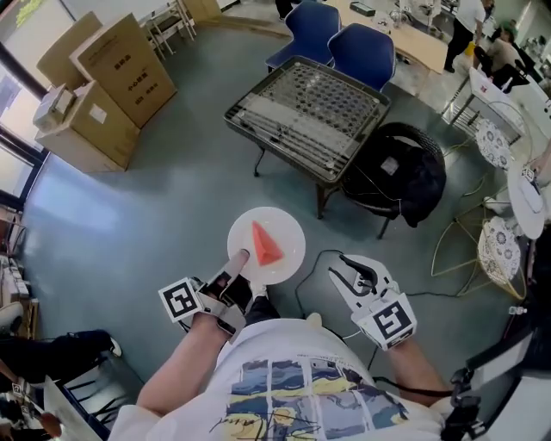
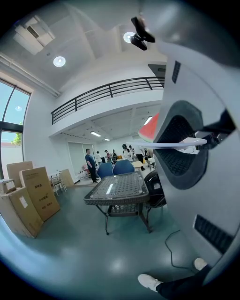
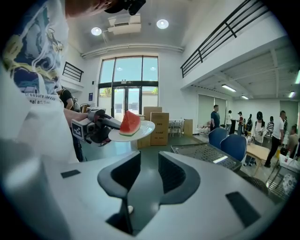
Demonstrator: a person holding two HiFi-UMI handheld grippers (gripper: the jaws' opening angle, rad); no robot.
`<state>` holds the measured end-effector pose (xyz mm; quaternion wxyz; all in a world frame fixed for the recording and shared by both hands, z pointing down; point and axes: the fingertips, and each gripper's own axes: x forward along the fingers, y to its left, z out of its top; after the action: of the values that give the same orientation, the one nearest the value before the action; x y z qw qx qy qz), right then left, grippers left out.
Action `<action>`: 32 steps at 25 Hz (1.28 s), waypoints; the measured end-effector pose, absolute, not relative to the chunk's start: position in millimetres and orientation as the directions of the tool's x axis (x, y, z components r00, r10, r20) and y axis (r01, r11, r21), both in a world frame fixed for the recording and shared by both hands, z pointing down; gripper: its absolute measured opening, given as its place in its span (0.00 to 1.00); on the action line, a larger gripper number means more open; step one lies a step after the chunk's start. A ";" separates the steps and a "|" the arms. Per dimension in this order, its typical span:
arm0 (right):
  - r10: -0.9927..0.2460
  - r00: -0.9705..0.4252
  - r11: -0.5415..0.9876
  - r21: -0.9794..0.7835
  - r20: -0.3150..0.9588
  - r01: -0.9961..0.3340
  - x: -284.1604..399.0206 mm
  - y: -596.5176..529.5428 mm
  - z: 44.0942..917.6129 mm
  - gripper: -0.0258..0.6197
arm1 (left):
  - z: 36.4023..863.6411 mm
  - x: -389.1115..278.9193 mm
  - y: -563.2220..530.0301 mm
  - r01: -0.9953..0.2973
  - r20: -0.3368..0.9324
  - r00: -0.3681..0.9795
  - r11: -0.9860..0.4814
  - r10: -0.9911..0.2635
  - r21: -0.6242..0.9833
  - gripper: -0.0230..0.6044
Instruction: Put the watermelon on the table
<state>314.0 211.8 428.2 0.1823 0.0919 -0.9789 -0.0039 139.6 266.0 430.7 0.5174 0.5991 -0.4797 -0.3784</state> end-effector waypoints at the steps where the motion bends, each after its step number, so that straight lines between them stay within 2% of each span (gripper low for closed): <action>1: -0.193 -0.915 0.981 0.047 0.356 -0.188 299.5 206.3 425.8 0.20 | 429.8 125.1 259.9 -0.184 0.039 0.260 -0.010 -0.965 0.983 0.08; 10: -0.279 -0.917 0.957 0.007 0.286 -0.289 156.6 158.4 414.9 0.20 | 433.7 -12.0 209.1 -0.228 0.052 0.326 -0.025 -0.944 0.973 0.08; 14: -0.279 -0.911 0.956 0.002 0.305 -0.292 115.4 150.5 415.3 0.20 | 438.0 -53.0 182.4 -0.206 0.051 0.337 -0.021 -0.940 0.978 0.08; 20: -0.296 -0.886 0.949 0.000 0.357 -0.317 97.6 79.1 428.3 0.20 | 458.1 -82.8 97.7 -0.166 0.039 0.361 -0.023 -0.932 0.986 0.08; 25: -0.299 -0.895 0.950 0.018 0.331 -0.311 85.7 37.3 419.8 0.20 | 463.7 -91.7 56.2 -0.171 0.025 0.368 -0.041 -0.929 0.984 0.08; 32: -0.322 -0.890 0.943 0.025 0.322 -0.332 74.0 -63.8 419.5 0.20 | 487.8 -117.6 -66.9 -0.189 0.056 0.380 -0.019 -0.923 0.982 0.08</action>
<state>74.0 -63.8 419.5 0.1629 0.1682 -0.9721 0.0154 -117.6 -66.9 487.8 0.5430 0.6285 -0.4426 -0.3380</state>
